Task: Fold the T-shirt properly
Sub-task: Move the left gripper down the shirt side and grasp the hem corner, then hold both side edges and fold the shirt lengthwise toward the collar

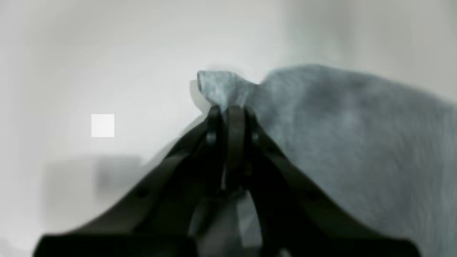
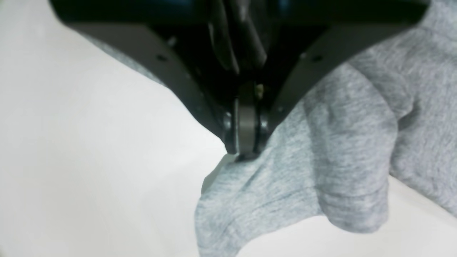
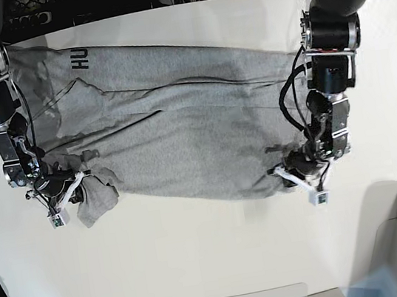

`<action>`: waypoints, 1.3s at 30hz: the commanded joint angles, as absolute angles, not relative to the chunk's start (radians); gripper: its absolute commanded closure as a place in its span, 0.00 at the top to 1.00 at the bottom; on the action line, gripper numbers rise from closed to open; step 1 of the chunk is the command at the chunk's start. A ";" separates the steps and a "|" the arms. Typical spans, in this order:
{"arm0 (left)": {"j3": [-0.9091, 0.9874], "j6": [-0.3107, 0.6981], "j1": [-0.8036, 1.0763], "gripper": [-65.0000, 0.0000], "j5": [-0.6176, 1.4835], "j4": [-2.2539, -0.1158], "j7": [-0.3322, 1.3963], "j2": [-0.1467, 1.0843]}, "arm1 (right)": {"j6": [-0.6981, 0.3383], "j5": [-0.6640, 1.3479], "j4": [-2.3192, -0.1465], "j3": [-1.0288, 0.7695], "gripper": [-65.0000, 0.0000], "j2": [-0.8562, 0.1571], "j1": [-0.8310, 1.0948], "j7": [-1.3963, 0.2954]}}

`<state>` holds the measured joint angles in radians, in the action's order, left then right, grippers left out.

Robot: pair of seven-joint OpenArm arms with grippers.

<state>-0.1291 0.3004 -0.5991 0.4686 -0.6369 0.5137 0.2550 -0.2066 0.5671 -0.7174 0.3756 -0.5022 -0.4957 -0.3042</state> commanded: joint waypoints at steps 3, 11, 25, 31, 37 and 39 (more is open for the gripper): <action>0.004 0.292 -0.627 0.00 0.464 -0.687 0.506 0.278 | -0.213 0.559 -0.769 0.288 0.00 -0.519 -0.530 -0.291; 0.012 0.292 -0.631 0.00 0.464 -0.723 0.506 0.309 | -0.214 0.558 -0.789 0.280 0.00 -0.519 -0.651 -0.297; 0.019 0.292 -0.475 0.00 0.464 -1.082 0.661 0.352 | -0.208 0.564 -1.113 0.269 0.00 -0.587 -0.539 -0.547; 0.151 0.292 -0.392 0.00 0.464 -1.207 0.722 0.351 | -0.209 0.564 -1.271 0.082 0.00 -0.573 -0.395 -0.633; 0.160 0.294 -0.341 0.00 0.464 -1.320 0.823 0.351 | -0.214 0.561 -1.451 -0.053 0.00 -0.559 -0.272 -0.754; 0.160 0.294 -0.318 0.00 0.464 -1.356 0.842 0.351 | -0.214 0.561 -1.511 -0.074 0.00 -0.559 -0.234 -0.789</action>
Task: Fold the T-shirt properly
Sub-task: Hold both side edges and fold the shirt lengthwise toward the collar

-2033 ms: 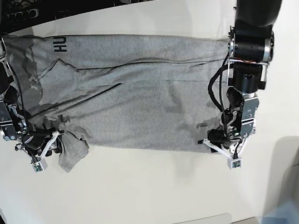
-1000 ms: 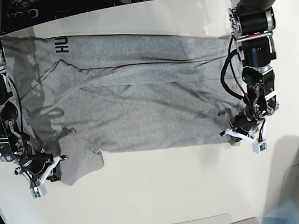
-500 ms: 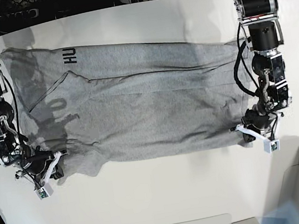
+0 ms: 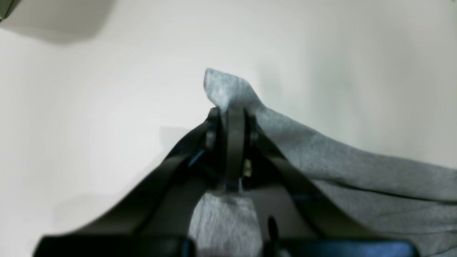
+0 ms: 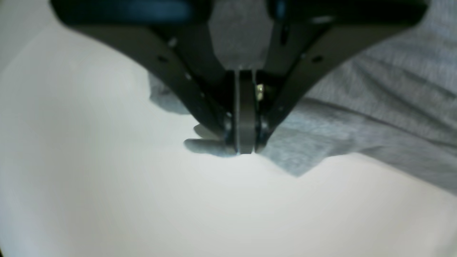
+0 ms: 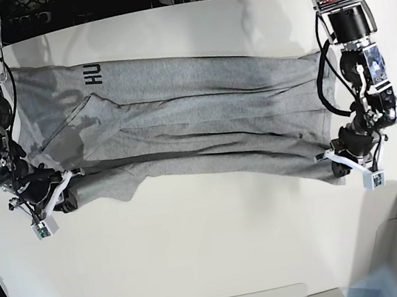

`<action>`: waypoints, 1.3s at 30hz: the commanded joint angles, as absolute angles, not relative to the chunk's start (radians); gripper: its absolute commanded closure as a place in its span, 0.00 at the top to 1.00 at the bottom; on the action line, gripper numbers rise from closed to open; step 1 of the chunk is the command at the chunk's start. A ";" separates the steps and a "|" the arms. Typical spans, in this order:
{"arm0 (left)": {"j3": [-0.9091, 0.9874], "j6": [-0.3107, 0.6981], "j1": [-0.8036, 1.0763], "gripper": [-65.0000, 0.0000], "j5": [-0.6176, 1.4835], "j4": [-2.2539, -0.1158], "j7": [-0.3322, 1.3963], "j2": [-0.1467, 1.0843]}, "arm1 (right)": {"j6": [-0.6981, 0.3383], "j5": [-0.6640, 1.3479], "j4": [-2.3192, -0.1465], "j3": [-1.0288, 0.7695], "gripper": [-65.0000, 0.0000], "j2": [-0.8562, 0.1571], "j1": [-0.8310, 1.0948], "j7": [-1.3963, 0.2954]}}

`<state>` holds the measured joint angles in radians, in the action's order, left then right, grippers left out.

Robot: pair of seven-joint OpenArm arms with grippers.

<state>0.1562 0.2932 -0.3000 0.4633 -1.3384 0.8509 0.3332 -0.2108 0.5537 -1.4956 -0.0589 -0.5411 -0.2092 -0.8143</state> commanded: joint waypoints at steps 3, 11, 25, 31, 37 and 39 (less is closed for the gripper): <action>0.162 0.294 -0.282 0.00 0.464 -1.415 0.875 0.351 | -0.214 0.561 -1.580 -0.102 0.00 -0.558 -0.183 -0.832; 0.162 0.294 -0.199 0.00 0.464 -1.469 0.905 0.351 | -0.214 0.564 -1.713 -0.214 0.00 -0.556 -0.051 -0.865; 0.220 0.294 -0.064 0.00 0.464 -1.650 0.961 0.346 | -0.214 0.565 -1.827 -0.377 0.00 -0.555 0.127 -0.865; 0.249 0.294 -0.002 0.00 0.464 -1.721 0.986 0.351 | -0.214 0.565 -1.876 -0.395 0.00 -0.559 0.203 -0.865; 0.252 0.294 0.068 0.00 0.464 -1.784 1.003 0.351 | -0.214 0.565 -1.937 -0.406 0.00 -0.556 0.286 -0.865; 0.254 0.294 0.096 0.00 0.464 -1.811 1.003 0.351 | -0.214 0.565 -1.943 -0.426 0.00 -0.556 0.314 -0.865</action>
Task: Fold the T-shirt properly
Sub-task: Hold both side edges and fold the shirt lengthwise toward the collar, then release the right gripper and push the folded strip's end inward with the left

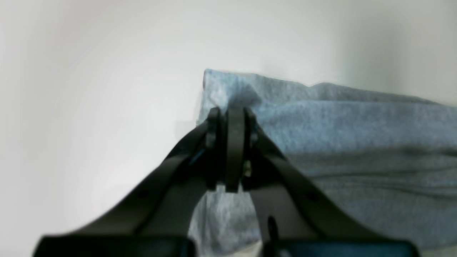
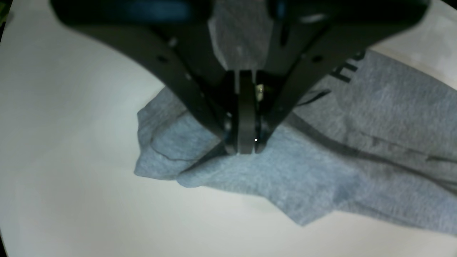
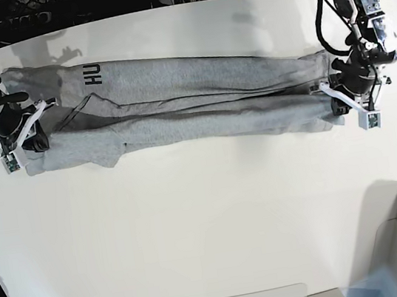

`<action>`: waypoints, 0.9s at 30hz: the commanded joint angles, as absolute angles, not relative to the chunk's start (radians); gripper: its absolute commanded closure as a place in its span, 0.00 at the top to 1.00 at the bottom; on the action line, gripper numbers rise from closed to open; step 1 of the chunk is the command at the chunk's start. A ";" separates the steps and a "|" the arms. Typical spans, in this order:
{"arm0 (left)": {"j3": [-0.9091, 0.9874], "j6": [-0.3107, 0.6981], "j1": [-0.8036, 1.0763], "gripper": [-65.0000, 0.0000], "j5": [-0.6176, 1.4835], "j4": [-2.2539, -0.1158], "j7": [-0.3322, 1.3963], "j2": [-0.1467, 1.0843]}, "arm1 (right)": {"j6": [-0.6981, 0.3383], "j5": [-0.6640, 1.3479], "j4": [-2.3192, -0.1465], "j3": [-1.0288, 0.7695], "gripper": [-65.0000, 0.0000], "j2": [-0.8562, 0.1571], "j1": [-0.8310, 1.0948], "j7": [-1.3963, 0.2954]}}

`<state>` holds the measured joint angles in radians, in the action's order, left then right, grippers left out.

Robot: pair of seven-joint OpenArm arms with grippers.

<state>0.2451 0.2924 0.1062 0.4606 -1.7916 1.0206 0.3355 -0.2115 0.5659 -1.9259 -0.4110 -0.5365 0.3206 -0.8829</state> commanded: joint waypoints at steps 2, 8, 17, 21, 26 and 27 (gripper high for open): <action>0.254 0.294 0.119 0.00 0.464 -1.831 1.003 0.351 | -0.214 0.565 -1.943 -0.455 0.00 -0.555 0.344 -0.865; 0.255 0.294 0.151 0.00 0.464 -1.833 1.003 0.352 | -0.216 0.565 -1.943 -0.512 0.00 -0.559 0.427 -0.857; 0.255 0.294 0.191 0.00 0.463 -1.828 1.004 0.352 | -0.216 0.561 -1.934 -0.527 0.00 -0.556 0.483 -0.857; 0.292 0.295 0.197 0.00 0.463 -1.824 1.003 0.355 | -0.216 0.561 -1.890 -0.533 0.00 -0.561 0.486 -0.855; 0.303 0.298 0.197 0.00 0.463 -1.791 1.003 0.358 | -0.216 0.561 -1.879 -0.532 0.00 -0.555 0.486 -0.855; 0.302 0.298 0.197 0.00 0.463 -1.790 1.003 0.358 | -0.216 0.561 -1.879 -0.530 0.00 -0.555 0.487 -0.855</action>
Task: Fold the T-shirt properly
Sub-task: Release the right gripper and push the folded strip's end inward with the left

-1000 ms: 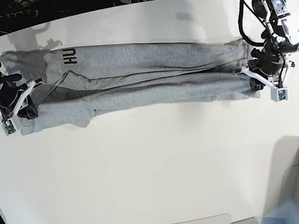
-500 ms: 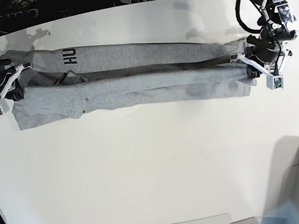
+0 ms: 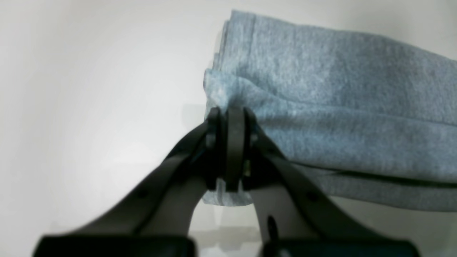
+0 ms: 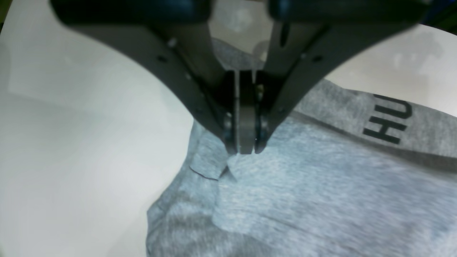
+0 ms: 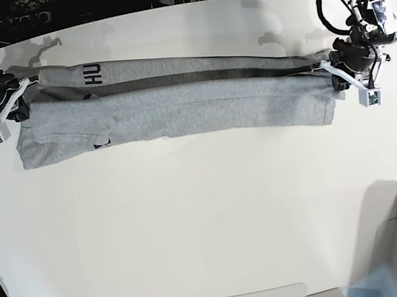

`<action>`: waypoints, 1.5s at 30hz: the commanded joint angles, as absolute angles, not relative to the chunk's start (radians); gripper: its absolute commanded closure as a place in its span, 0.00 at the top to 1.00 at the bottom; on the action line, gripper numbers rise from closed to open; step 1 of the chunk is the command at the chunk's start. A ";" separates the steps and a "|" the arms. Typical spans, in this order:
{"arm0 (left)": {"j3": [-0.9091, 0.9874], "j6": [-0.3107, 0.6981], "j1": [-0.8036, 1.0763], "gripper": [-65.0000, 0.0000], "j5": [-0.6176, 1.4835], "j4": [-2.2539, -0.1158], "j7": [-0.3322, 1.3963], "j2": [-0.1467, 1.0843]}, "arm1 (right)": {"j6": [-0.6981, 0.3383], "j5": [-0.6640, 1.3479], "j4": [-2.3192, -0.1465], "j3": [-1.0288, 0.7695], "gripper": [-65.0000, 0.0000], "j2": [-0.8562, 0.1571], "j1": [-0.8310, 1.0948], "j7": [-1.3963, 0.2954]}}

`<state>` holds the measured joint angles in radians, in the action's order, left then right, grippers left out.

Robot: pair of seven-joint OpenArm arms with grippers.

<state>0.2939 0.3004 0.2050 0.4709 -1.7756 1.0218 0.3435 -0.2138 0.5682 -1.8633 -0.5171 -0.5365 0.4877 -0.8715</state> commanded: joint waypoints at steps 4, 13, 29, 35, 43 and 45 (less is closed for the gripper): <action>0.297 0.298 0.197 0.00 0.463 -1.790 1.003 0.358 | -0.216 0.562 -1.880 -0.527 0.14 -0.555 0.487 -0.855; 0.269 0.302 0.208 0.37 0.503 -1.759 1.010 0.398 | -0.216 0.562 -1.879 -0.522 0.40 -0.561 0.484 -0.855; 0.088 0.303 0.044 0.37 0.881 -1.348 1.004 0.572 | -0.216 0.559 -1.827 -0.522 0.39 -0.564 0.460 -0.855; 0.051 0.409 0.053 0.37 0.885 -1.328 0.983 0.568 | -0.216 0.559 -1.827 -0.522 0.39 -0.564 0.458 -0.855; -0.056 0.406 0.045 0.17 0.872 -1.260 0.947 0.570 | -0.216 0.559 -1.827 -0.522 0.39 -0.564 0.456 -0.855; -0.036 0.406 0.044 0.00 0.846 -1.199 0.926 0.570 | -0.216 0.559 -1.827 -0.522 0.39 -0.564 0.452 -0.855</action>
